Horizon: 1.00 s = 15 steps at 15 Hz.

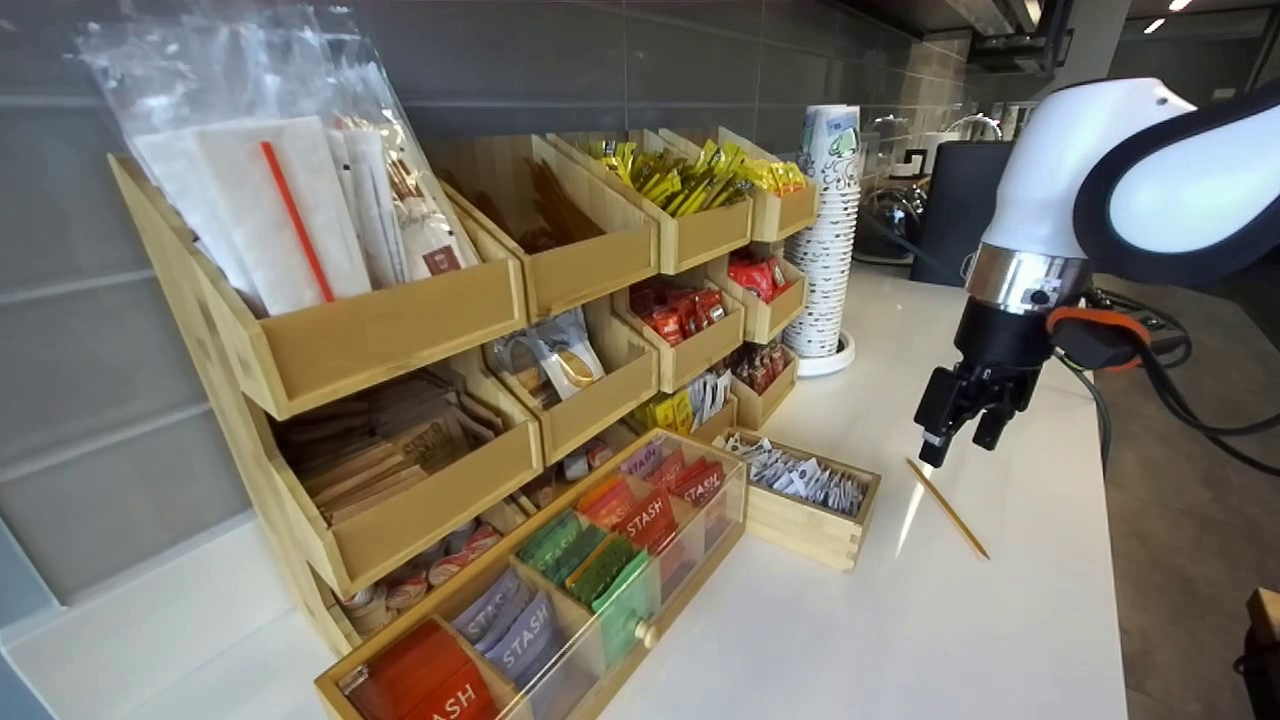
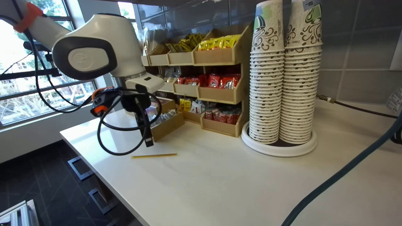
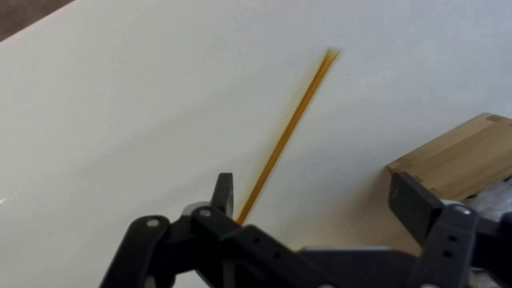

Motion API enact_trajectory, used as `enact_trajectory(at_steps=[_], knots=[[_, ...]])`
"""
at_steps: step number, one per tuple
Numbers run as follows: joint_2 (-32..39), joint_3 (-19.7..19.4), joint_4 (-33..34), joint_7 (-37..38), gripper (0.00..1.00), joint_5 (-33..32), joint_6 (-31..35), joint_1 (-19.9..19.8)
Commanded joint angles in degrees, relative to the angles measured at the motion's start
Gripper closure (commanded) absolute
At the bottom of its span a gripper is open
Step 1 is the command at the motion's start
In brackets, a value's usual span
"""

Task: Move the brown chopstick closer to the other sticks

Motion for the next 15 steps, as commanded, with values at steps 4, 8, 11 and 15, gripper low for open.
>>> enact_trajectory(at_steps=[4, 8, 11, 15], knots=[[4.9, 2.1, 3.6, 9.9, 0.0, -2.7, 0.6, -0.8], [8.6, 1.3, 6.7, 11.1, 0.0, -2.5, 1.7, -0.9], [11.5, 0.7, 8.9, 12.3, 0.0, -3.2, 2.7, -0.9], [14.6, -0.6, 10.8, 12.9, 0.0, -3.1, 2.7, -0.9]])
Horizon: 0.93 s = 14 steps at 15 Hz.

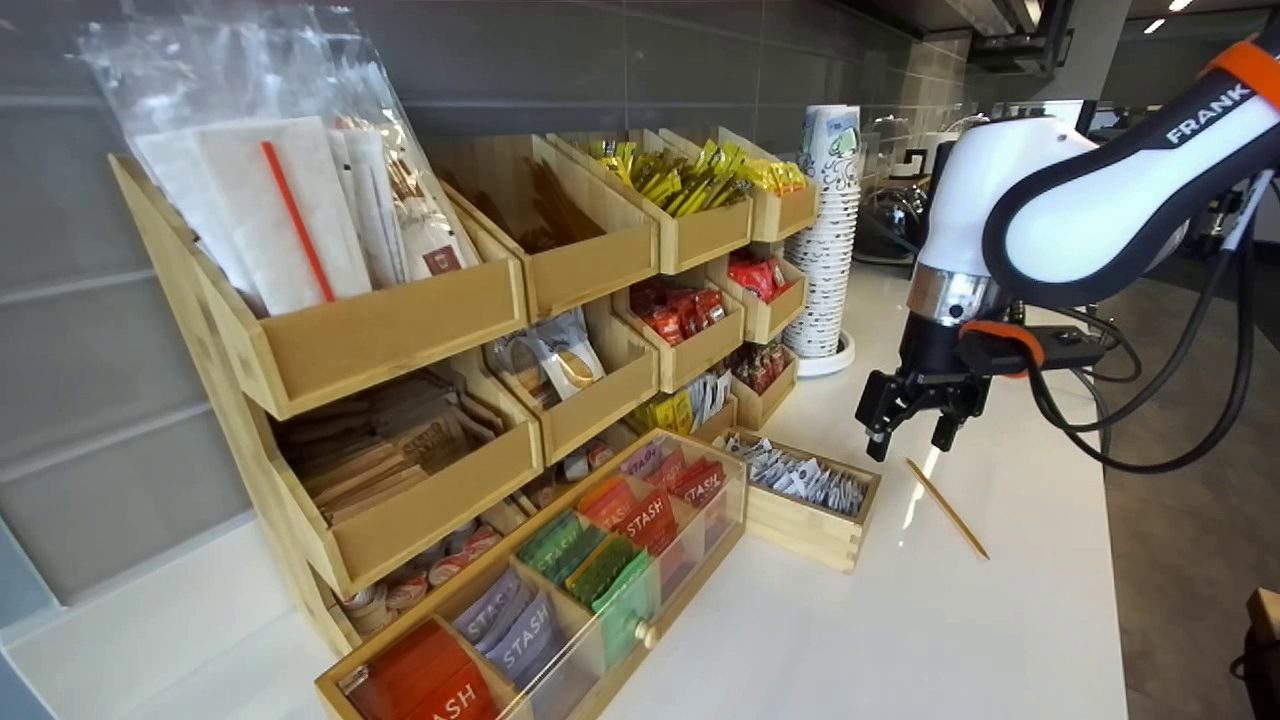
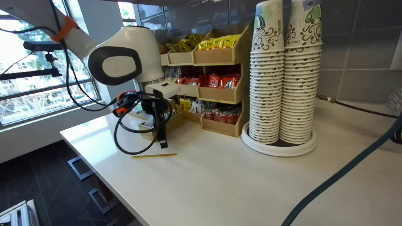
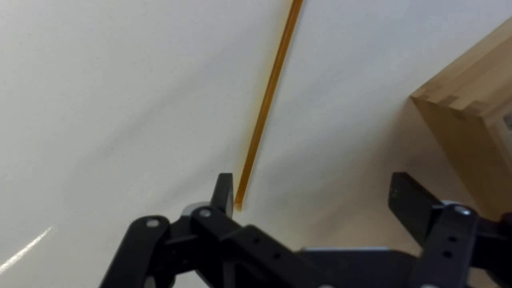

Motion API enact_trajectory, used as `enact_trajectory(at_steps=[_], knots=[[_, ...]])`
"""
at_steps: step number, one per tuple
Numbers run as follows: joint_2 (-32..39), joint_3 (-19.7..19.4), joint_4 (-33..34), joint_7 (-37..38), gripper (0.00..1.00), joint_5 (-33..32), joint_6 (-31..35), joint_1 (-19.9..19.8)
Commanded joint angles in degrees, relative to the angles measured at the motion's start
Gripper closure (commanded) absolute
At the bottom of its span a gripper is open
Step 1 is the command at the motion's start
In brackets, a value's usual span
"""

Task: Move the brown chopstick closer to the other sticks

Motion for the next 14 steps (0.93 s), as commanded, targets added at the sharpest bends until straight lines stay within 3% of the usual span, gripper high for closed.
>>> enact_trajectory(at_steps=[1, 7, 8, 9, 14], knots=[[3.5, -1.2, 2.6, 1.9, 0.0, -1.5, 0.1, -0.3], [5.6, -2.7, 3.6, 0.7, 0.0, 0.0, -1.5, -0.1], [5.9, -2.8, 3.8, 0.8, 0.11, -0.1, -1.6, 0.0], [6.2, -2.8, 3.8, 0.9, 0.28, -0.3, -1.6, 0.0], [7.2, -3.1, 4.2, 1.7, 0.64, -1.0, -1.5, 0.2]])
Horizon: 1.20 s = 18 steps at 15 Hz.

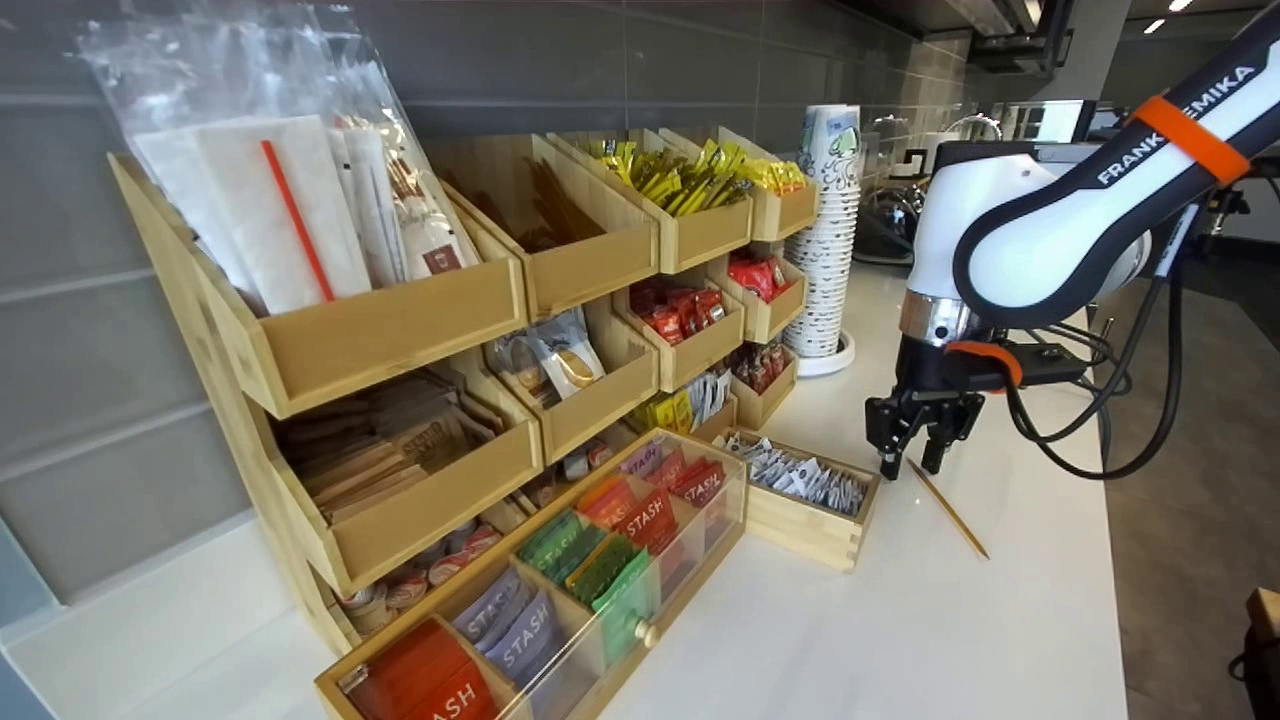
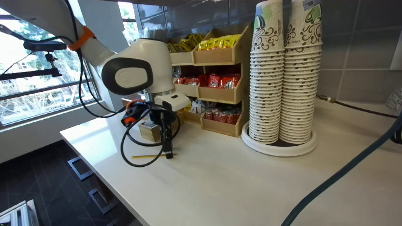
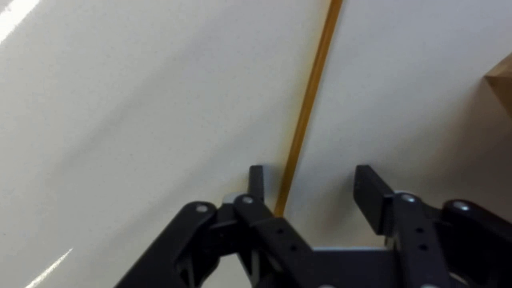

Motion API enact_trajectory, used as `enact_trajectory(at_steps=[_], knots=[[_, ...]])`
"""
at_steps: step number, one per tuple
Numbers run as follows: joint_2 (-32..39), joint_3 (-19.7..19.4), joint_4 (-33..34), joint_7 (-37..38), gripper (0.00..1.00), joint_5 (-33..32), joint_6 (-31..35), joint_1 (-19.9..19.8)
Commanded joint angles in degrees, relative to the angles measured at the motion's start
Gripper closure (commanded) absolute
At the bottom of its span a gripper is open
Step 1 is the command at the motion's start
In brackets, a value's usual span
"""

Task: Move the brown chopstick closer to the other sticks

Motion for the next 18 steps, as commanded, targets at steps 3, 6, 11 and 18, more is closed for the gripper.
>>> enact_trajectory(at_steps=[3, 6, 11, 18], knots=[[1.3, -1.0, 2.0, 1.9, 0.83, -1.3, -1.8, 0.4], [1.3, -1.4, 2.1, 1.8, 1.0, -1.3, -2.3, 0.4], [-1.3, -1.1, 0.9, 0.4, 0.99, -0.8, -1.9, 0.6], [-15.1, -0.7, -6.2, -5.5, 0.99, -4.3, 0.9, 0.0]])
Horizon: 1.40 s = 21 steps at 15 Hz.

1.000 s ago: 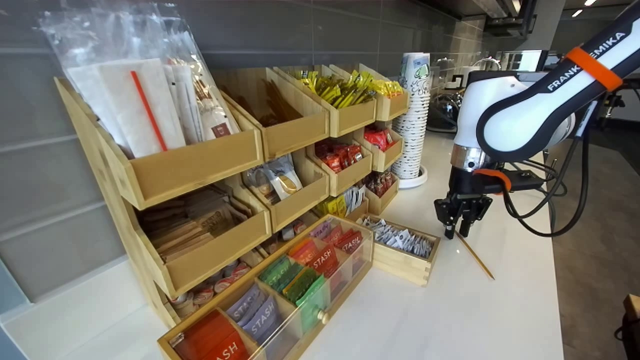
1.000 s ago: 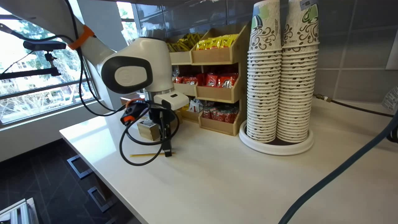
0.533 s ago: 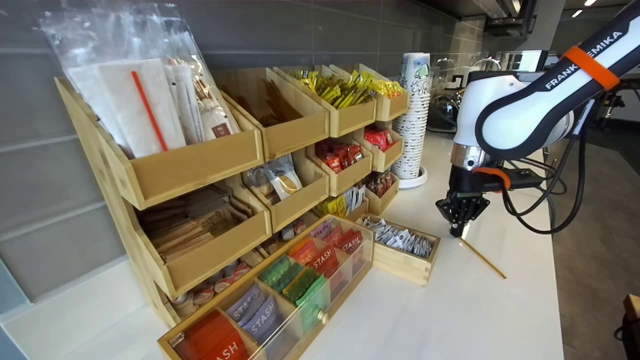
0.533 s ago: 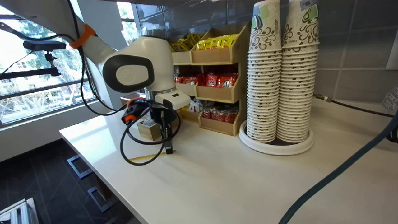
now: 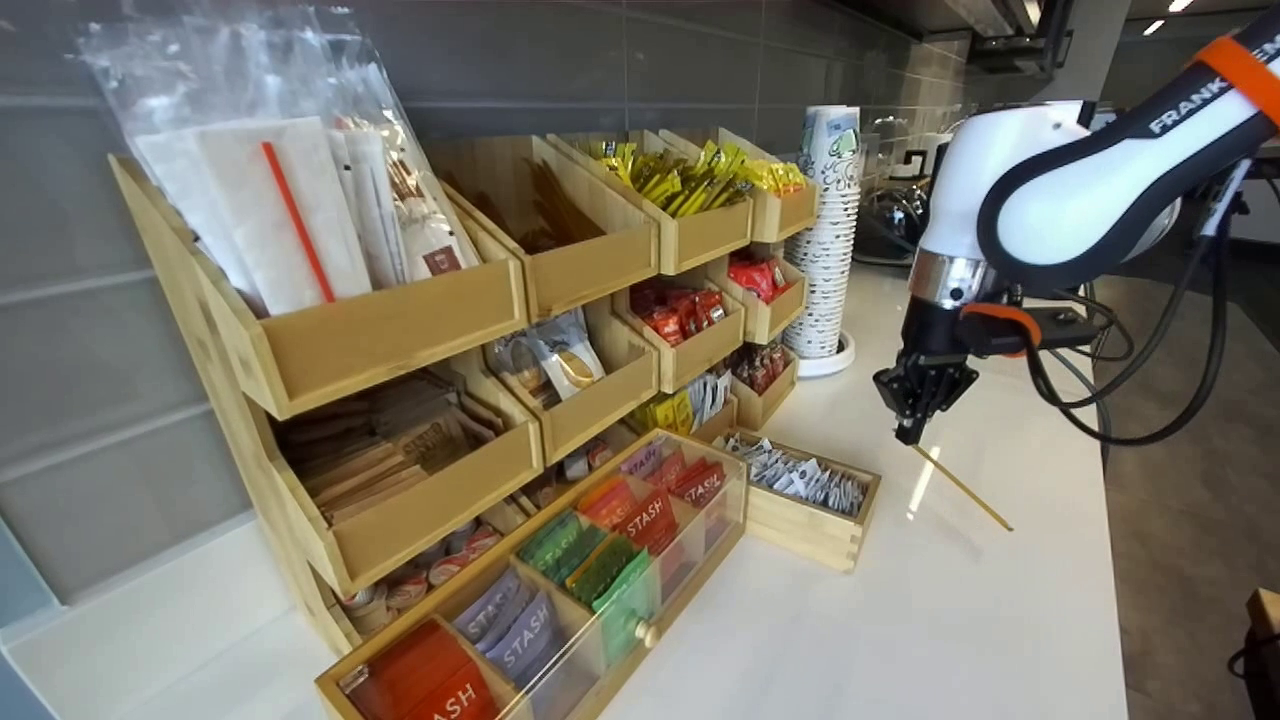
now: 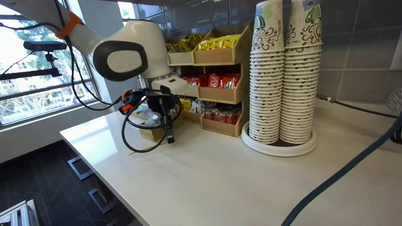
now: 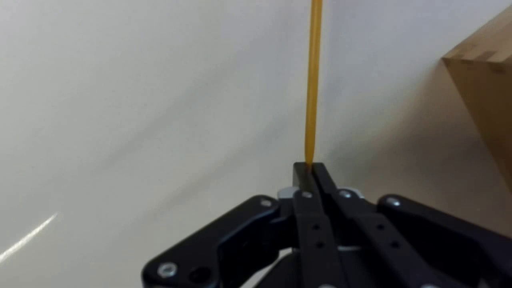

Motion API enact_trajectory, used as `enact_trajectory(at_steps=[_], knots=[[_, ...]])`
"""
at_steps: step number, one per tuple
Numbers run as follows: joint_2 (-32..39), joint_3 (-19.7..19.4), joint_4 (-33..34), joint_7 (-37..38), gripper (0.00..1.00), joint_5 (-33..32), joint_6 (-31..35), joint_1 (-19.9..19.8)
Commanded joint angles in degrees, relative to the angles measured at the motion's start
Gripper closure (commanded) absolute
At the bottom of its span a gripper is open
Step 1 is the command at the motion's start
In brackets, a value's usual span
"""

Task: Move the brown chopstick closer to the other sticks

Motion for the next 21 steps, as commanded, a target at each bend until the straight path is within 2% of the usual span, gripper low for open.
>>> enact_trajectory(at_steps=[1, 5, 8, 9, 11, 14, 15, 21], knots=[[-12.0, 0.3, -7.3, -5.1, 0.99, -2.2, 2.9, -0.8], [-22.3, 0.4, -12.1, -13.9, 0.99, 1.0, 5.4, 0.4], [-28.9, 0.0, -14.9, -19.9, 0.99, 3.4, 6.3, 3.3], [-23.1, 1.1, -10.8, -15.8, 0.96, 1.2, 4.3, 0.7], [-26.6, 1.1, -12.6, -17.8, 0.96, 2.1, 4.4, 2.0], [-27.9, 1.0, -13.6, -18.4, 0.96, 2.3, 4.4, 2.2], [-28.9, 0.3, -14.0, -20.8, 0.99, 4.0, 6.4, 4.6], [-35.5, 0.3, -12.5, -27.8, 0.99, 7.1, 11.0, 13.0]])
